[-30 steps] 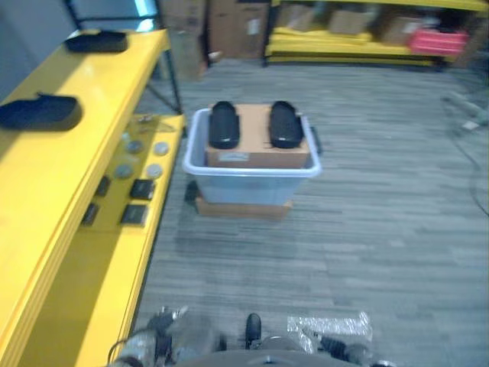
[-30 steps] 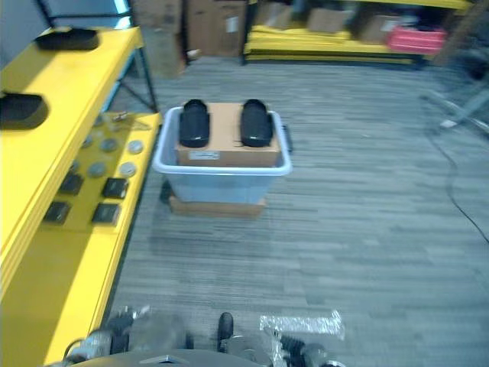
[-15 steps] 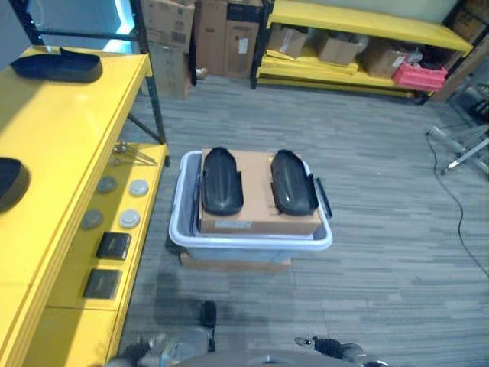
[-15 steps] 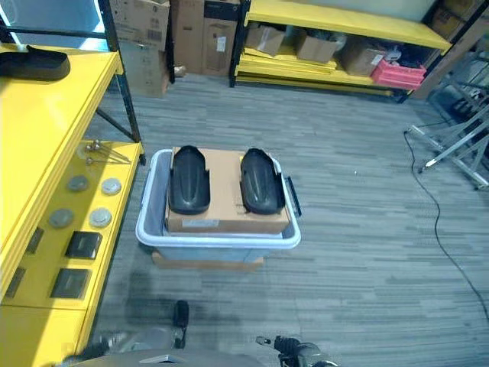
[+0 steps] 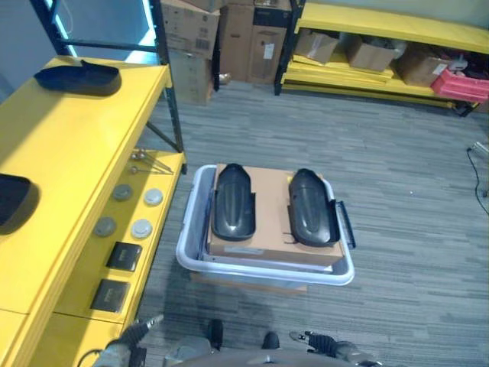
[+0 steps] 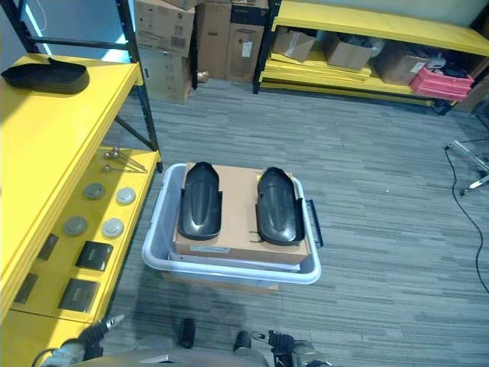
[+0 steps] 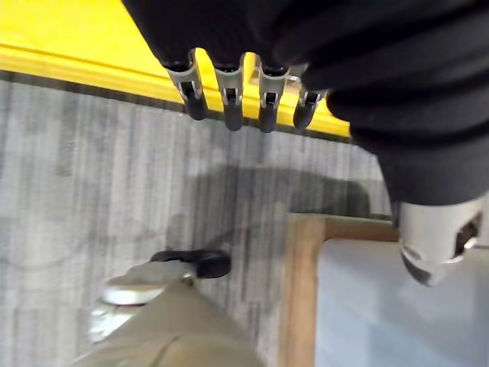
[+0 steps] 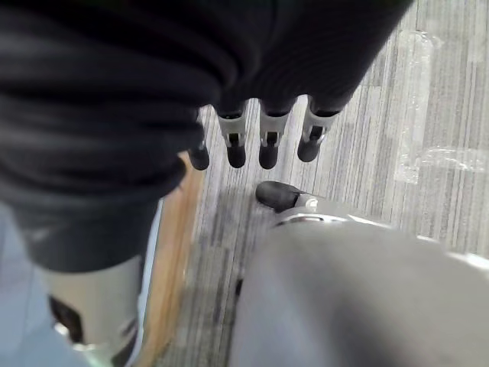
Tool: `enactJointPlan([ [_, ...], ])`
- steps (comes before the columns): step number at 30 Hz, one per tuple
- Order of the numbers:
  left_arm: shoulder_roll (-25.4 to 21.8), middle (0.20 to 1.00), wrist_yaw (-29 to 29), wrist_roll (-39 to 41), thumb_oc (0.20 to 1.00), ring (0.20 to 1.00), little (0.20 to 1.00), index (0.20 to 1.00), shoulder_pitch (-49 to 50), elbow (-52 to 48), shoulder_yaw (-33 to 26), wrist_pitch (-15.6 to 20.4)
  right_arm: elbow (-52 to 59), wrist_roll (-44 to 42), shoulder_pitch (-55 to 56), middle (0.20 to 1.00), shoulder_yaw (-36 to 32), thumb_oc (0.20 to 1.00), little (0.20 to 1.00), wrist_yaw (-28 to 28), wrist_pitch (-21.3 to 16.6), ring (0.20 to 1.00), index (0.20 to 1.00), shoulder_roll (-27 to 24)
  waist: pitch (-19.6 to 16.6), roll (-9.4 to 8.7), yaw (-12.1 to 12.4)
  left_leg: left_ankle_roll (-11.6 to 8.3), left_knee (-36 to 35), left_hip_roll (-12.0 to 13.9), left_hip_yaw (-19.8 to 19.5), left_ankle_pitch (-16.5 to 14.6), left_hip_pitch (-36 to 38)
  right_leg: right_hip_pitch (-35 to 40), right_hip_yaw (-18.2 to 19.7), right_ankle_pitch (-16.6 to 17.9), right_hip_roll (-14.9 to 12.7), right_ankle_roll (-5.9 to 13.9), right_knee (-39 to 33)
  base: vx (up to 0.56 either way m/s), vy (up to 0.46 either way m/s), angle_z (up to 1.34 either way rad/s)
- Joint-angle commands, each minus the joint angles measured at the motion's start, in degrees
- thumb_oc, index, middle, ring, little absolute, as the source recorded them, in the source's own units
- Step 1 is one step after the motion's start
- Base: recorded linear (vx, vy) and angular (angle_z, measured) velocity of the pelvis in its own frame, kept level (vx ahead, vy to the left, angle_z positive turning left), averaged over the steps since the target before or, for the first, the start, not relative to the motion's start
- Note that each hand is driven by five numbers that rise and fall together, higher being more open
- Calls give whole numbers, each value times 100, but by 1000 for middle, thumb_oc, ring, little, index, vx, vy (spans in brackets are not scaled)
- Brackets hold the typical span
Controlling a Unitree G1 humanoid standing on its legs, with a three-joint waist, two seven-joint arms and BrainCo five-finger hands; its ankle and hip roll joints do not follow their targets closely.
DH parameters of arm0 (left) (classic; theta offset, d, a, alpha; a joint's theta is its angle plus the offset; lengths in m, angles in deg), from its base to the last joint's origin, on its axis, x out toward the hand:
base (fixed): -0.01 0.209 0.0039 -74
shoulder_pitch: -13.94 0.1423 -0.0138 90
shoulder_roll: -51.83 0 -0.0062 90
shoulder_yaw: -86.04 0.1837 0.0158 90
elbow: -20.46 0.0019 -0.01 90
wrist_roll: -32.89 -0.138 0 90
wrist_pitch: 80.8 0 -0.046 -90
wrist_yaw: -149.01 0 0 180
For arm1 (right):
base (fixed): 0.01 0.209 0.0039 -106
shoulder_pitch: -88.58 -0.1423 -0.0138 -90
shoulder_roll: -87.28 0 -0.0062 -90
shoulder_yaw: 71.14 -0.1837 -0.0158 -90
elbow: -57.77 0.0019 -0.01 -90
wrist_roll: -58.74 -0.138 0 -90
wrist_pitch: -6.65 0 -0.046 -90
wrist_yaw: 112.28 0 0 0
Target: Move parts from the plastic box to the shelf.
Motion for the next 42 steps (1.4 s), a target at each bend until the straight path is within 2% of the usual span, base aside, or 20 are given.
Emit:
enactJointPlan([
  [1, 357, 1000, -64, -305, 1000, 1000, 1000, 1000, -424, 386, 33, -28, -46, -4, -84, 1000, -229, 1000, 1000, -45, -123, 1000, 1000, -417, 65, 321, 14, -607, 69, 1100, 158, 227, -131, -38, -145, -315, 17, 90, 125, -21, -87, 0],
  [6, 425, 1000, -176, -535, 1000, 1000, 1000, 1000, -273, 458, 33, 29, 244, -402, -50, 1000, -317, 1000, 1000, -442, -946, 1000, 1000, -445, 27, 285, -6, -644, -79, 1179, 242, 236, 2, -17, -224, -256, -2, 127, 56, -11, -23, 23],
  [8, 329, 1000, -266, -506, 1000, 1000, 1000, 1000, -280, 434, 27, 68, 653, -672, -20, 1000, -431, 1000, 1000, -708, -1399, 1000, 1000, -559, 10, 271, -64, -649, -217, 1202, 331, 260, 60, -34, -236, -262, -12, 163, 60, -24, 3, 17],
  [9, 315, 1000, -287, -484, 1000, 1000, 1000, 1000, -279, 429, 24, 91, 718, -682, -14, 1000, -441, 1000, 1000, -728, -1408, 1000, 1000, -575, 8, 268, -76, -649, -233, 1204, 341, 263, 69, -35, -233, -263, -11, 164, 62, -4, 12, 6],
  [14, 78, 1000, -290, -341, 1000, 1000, 1000, 1000, -290, 206, -52, 182, 1843, -636, 159, 1000, -639, 1000, 1000, -1201, -1924, 1000, 1000, -900, -39, 219, -246, -628, -372, 1192, 467, 250, 143, -64, -214, -283, -11, 211, 114, 1, 8, 2],
  [15, 71, 1000, -286, -336, 1000, 1000, 1000, 1000, -287, 198, -53, 181, 1891, -628, 170, 1000, -647, 1000, 1000, -1209, -1913, 1000, 1000, -914, -41, 218, -250, -627, -374, 1191, 471, 249, 145, -66, -213, -287, -12, 212, 120, 23, 32, 2],
  [16, 7, 1000, -235, -282, 1000, 1000, 1000, 1000, -266, 89, -73, 231, 2494, -532, 260, 1000, -765, 1000, 1000, -1367, -2009, 1000, 1000, -1147, -65, 186, -329, -616, -394, 1185, 554, 233, 155, -77, -216, -311, -16, 225, 163, 0, 0, 0],
  [21, 13, 1000, -170, -279, 1000, 1000, 1000, 1000, -223, -25, -70, 237, 3166, -197, 228, 1000, -897, 1000, 1000, -1535, -1924, 1000, 1000, -1518, -104, 152, -382, -614, -394, 1175, 630, 193, 163, -76, -223, -348, -16, 226, 199, 50, 27, -3],
  [27, 103, 1000, -197, -365, 1000, 1000, 1000, 1000, -89, 16, 59, 134, 3303, -424, -206, 1000, -1002, 1000, 1000, -1647, -1555, 1000, 1000, -1974, -134, 133, -247, -615, -394, 1148, 623, 166, 133, -40, -306, -373, -30, 216, 207, 104, 17, -7],
  [30, 116, 1000, -223, -363, 1000, 1000, 1000, 1000, 0, 66, 87, 81, 3298, -441, -537, 1000, -1031, 1000, 1000, -1833, -1221, 1000, 1000, -2163, -117, 123, -147, -643, -394, 1132, 621, 178, 78, -31, -366, -332, -44, 228, 137, 153, 26, 4],
  [32, 62, 1000, -170, -374, 1000, 1000, 1000, 1000, -117, 125, 201, 74, 3056, -821, -1182, 1000, -929, 1000, 1000, -1999, -775, 1000, 1000, -2338, 22, 136, -19, -656, -394, 1122, 583, 235, -118, -174, -403, -282, -68, 231, 120, -19, 25, 9],
  [33, -37, 1000, -132, -10, 1000, 1000, 1000, 1000, -454, 216, 309, 159, 2570, -824, -2083, 1000, -714, 1000, 1000, -2252, -556, 1000, 1000, -2459, 341, 193, 76, -666, -394, 1081, 500, 306, -433, -437, -428, -241, -44, 204, 104, -204, 42, 17],
  [38, -69, 1000, -39, 175, 1000, 1000, 1000, 1000, -836, 193, 447, 346, 1873, -596, -3095, 1000, -374, 1000, 1000, -2451, -586, 1000, 1000, -2742, 756, 301, 197, -665, -394, 1008, 377, 427, -837, -806, -498, -122, -88, 214, 100, -153, 22, 19],
  [42, -109, 1000, 42, 292, 1000, 1000, 1000, 1000, -927, 84, 587, 493, 1701, -311, -3484, 1000, -206, 1000, 1000, -2688, -423, 1000, 1000, -2943, 900, 364, 239, -660, -394, 967, 325, 472, -980, -946, -531, -122, -120, 225, 155, -7, 23, 10],
])
